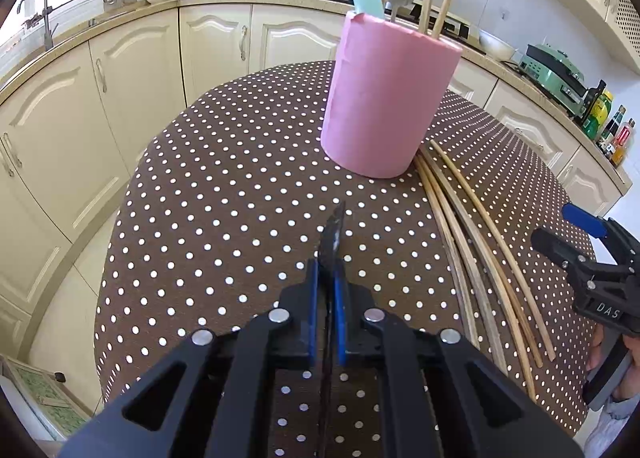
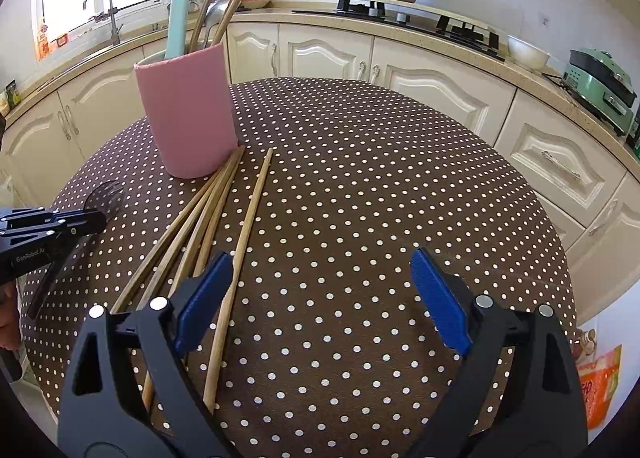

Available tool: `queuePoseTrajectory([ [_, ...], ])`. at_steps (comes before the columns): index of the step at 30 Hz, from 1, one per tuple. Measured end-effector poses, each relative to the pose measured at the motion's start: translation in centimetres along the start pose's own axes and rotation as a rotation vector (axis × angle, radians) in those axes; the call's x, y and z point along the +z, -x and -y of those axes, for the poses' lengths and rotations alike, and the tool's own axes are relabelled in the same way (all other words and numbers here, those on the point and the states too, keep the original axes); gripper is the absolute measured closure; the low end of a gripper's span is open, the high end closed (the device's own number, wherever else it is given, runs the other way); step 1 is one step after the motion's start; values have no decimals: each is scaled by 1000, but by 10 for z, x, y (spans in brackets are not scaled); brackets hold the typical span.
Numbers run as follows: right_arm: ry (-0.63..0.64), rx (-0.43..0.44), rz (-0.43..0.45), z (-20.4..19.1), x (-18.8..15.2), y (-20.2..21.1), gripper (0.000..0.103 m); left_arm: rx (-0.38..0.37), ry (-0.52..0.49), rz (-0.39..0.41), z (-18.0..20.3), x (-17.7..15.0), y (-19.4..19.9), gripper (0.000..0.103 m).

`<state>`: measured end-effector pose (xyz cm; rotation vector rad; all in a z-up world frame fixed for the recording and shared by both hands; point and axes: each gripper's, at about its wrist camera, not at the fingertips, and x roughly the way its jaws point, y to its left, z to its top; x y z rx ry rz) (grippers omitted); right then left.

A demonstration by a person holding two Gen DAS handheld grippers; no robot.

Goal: Organize utensils
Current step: 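Hold the black spoon with the left tool while the right tool grasps a chopstick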

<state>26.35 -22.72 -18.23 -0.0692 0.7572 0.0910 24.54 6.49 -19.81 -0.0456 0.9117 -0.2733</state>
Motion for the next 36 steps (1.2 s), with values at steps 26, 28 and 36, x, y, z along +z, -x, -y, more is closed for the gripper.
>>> queuePoseTrajectory([
  [26,24,227,-342,-13,52,-61,60,-50,64,-52,-12,11,-4,96],
  [28,76,196,-389,-24,61,-71,65,-70,82,-68,-16,14,-5,96],
  [36,172,181,-515,-36,87,-93,87,-144,159,-125,-34,22,-13,96],
])
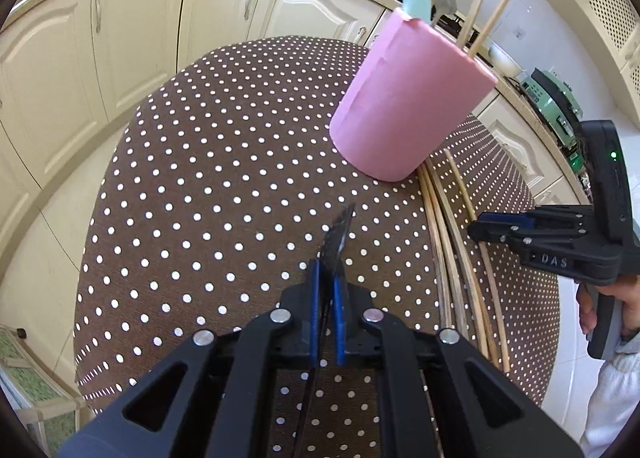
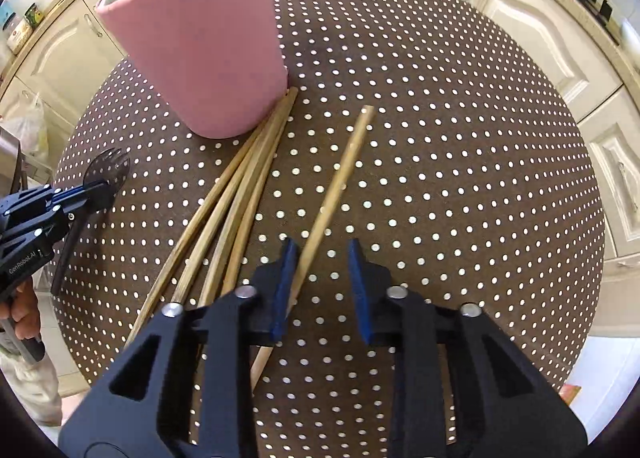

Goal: Organize utensils
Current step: 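Hold the black spoon with the left tool while the right tool grasps a chopstick, then lift the black spoon and chopstick and carry both over the pink cup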

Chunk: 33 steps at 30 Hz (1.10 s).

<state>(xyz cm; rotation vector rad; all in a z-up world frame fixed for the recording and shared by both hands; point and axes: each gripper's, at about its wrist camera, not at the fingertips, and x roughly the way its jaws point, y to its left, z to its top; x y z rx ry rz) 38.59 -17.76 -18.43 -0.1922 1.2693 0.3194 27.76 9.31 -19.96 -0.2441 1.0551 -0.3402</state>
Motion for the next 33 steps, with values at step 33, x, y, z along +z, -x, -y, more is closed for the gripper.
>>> queuePoseTrajectory([
  [33,30,213,349,6,-53,102,97,-114,-56,217,45,-9,49,97],
])
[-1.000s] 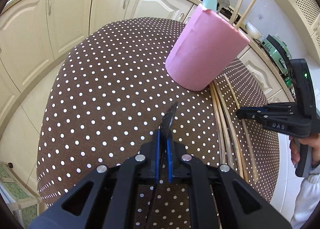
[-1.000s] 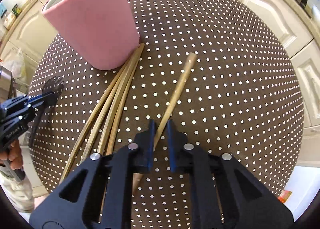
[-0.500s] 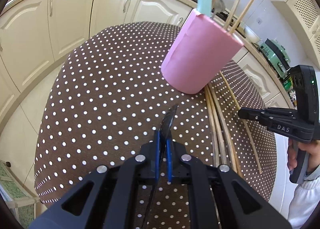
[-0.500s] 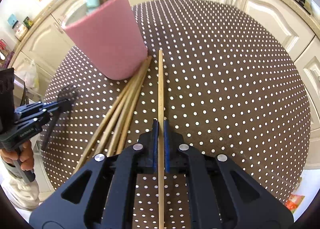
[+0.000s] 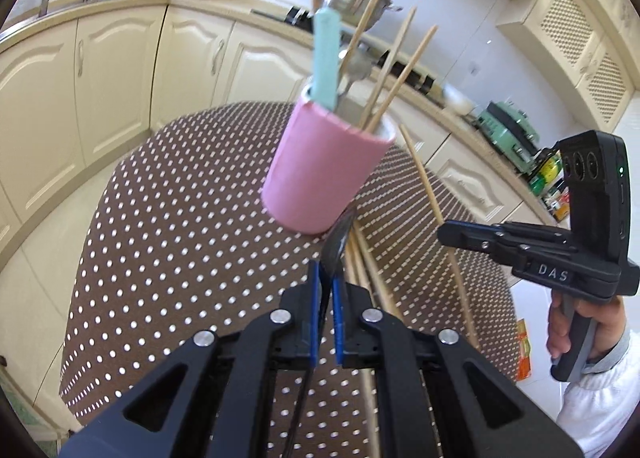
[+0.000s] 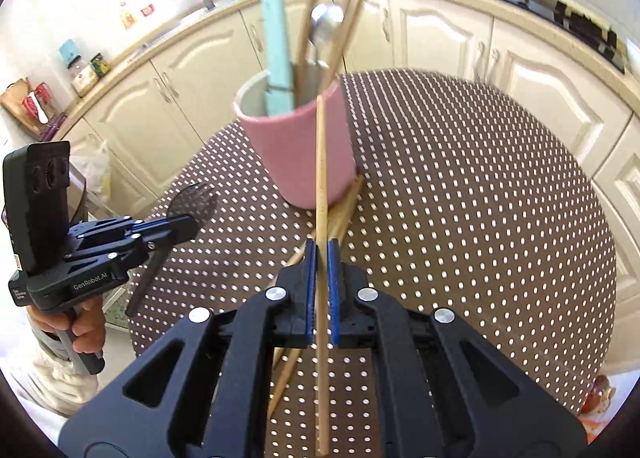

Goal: Organize utensils
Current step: 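Lift the black spoon and chopstick and carry both over the pink cup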

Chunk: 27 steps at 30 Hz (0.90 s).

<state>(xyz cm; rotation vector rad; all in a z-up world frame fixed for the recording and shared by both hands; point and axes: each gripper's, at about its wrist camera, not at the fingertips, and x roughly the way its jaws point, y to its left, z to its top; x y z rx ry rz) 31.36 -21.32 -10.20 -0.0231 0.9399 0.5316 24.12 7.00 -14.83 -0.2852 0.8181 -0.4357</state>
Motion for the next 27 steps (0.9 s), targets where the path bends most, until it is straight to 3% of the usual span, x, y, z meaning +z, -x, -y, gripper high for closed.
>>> queuePoseTrajectory([
  [11,32,35,126,-27,5,33,97,-59,-53,113,25,17,22,97],
  [27,41,-6,375,-15,45,80,97,-167,-132,357,60,81,46,97],
])
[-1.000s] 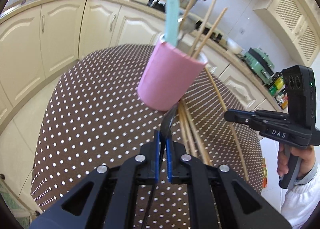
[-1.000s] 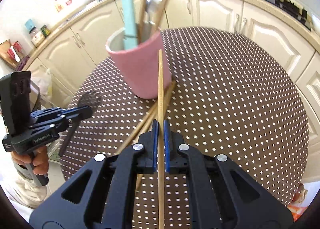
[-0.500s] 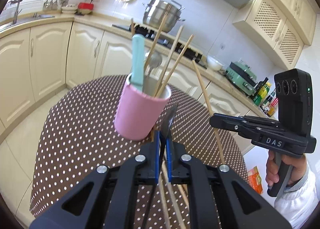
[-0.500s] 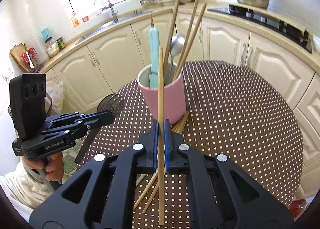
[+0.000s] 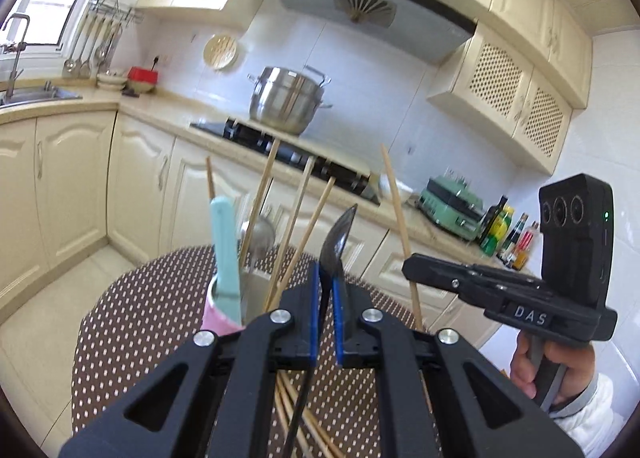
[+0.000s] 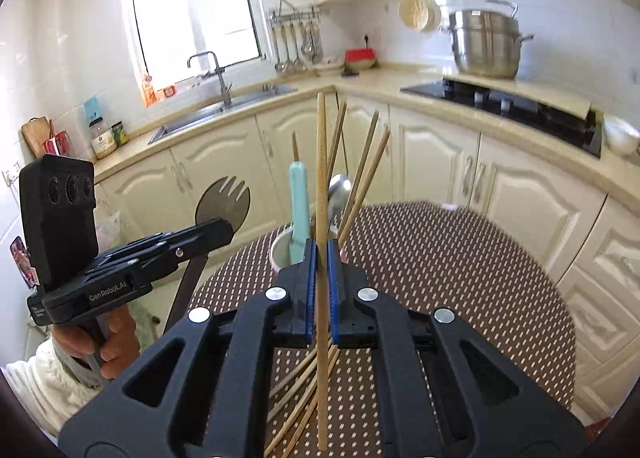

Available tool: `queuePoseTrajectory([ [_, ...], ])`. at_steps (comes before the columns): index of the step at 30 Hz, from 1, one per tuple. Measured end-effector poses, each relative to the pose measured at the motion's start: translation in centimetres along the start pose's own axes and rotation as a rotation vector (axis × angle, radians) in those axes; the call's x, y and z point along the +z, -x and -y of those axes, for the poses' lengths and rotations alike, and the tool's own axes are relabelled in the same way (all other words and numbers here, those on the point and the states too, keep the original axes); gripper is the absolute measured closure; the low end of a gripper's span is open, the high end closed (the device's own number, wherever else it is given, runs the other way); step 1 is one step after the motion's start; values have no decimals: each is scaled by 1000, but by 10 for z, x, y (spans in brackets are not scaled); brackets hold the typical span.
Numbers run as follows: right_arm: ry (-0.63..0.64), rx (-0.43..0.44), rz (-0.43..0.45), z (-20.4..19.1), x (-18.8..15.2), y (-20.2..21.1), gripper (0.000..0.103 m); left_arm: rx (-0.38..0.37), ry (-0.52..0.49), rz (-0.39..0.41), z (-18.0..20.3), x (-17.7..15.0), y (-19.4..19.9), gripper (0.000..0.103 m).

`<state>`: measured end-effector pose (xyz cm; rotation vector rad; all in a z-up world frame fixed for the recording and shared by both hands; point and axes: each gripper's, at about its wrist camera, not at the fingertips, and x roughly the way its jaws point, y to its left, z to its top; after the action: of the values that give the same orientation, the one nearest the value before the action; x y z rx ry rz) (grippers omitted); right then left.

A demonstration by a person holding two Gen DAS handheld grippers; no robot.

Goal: Organize utensils
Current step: 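Lift the black spoon and chopstick and carry both over the pink cup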

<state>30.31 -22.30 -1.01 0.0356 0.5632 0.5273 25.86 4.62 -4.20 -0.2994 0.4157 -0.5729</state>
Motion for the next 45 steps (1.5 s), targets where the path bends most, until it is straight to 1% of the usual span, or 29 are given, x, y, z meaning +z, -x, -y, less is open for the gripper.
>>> queuePoseTrajectory([
  [3,2,-11,39,3,11,0,97,-23,-2,61,1,10,-6,97],
  [6,-11,-9,90,5,22,-1,97,-58,27,124,-2,17,-11,97],
  [8,-17,-5,133,4,29,-5,97,-73,50,178,-4,22,-15,97],
  [10,-21,5,176,1,34,-10,97,-86,53,229,-6,26,-20,97],
  [15,-31,13,249,1,40,-24,97,-113,61,360,-11,38,-29,97],
  [18,-42,3,288,7,43,-32,97,-140,84,396,-20,40,-38,97],
  [22,-70,4,326,17,43,-41,97,-148,98,400,-29,39,-57,97],
  [25,-87,9,345,24,41,-48,97,-127,99,385,-37,35,-73,97],
  [30,-103,15,374,28,37,-59,97,-91,116,365,-50,25,-86,97],
  [37,-132,23,411,28,35,-71,97,-42,153,346,-67,11,-91,97],
  [45,-120,28,399,18,30,-87,97,-5,153,296,-71,-2,-85,97],
])
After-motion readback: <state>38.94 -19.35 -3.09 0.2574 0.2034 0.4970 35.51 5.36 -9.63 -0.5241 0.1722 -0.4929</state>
